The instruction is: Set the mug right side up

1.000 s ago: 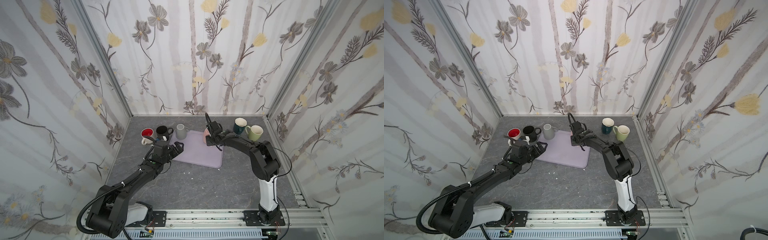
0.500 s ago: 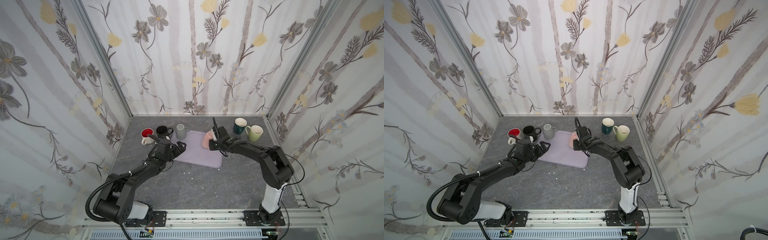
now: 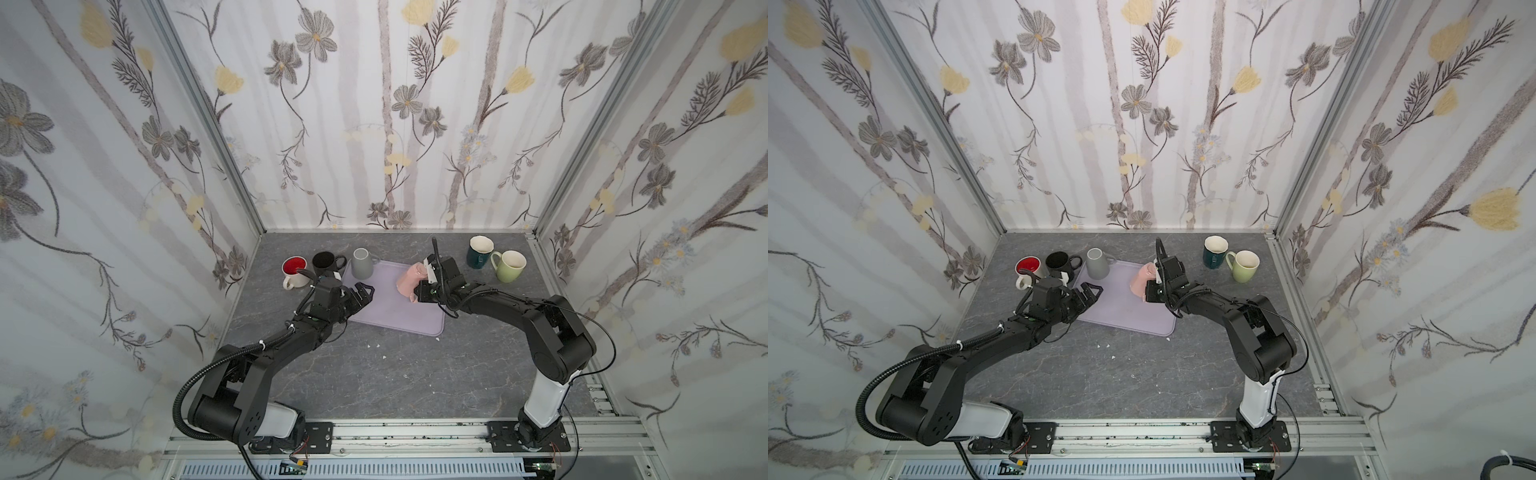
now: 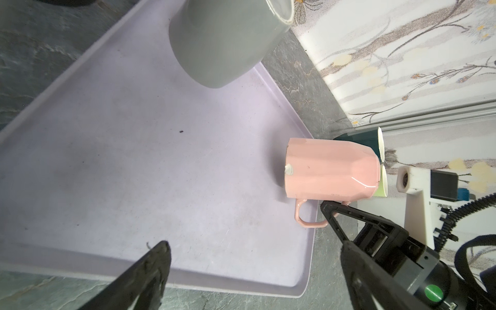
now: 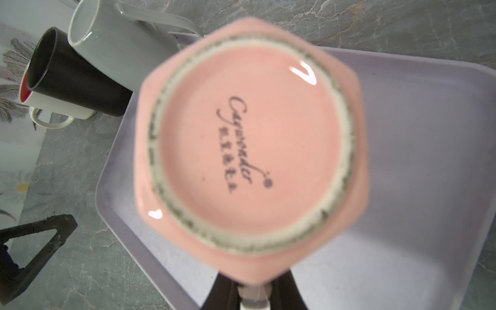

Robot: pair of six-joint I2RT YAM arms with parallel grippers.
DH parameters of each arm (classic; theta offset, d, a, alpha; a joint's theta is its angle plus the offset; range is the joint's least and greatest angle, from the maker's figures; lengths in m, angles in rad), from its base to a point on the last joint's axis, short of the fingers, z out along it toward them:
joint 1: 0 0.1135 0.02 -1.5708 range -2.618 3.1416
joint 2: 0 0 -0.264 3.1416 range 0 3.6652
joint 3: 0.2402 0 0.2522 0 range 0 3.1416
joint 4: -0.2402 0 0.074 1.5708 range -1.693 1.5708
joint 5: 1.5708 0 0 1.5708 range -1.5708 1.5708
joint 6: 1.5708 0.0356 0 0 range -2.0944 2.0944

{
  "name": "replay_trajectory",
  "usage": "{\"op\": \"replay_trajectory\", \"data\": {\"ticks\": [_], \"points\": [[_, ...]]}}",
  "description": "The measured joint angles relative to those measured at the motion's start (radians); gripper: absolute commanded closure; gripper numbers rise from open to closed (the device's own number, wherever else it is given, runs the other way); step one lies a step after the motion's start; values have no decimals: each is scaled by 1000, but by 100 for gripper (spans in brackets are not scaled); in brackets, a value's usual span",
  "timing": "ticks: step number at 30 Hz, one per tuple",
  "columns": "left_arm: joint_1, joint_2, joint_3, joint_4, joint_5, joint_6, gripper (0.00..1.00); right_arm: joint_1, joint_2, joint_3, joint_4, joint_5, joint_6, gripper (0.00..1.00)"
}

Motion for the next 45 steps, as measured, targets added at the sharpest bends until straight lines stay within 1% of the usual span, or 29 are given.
{"op": "replay_trajectory", "data": {"ticks": [8,13,21,31,41,45], "points": [[0,0,0,0,11,-2,0,1,-51,-39,26,-23,16,100],[-2,0,0,5,18,-8,0,2,-91,-79,71,-30,31,100],[-33,-24,16,26,32,-4,0,3,-169,-198,246,-85,107,100],[-81,-29,73,34,25,0,0,3,-236,-274,434,-157,189,100],[-109,-59,133,51,30,0,0,2,-408,-360,604,-208,285,100],[-127,-79,152,73,30,0,0,2,-482,-395,721,-229,318,100]]}}
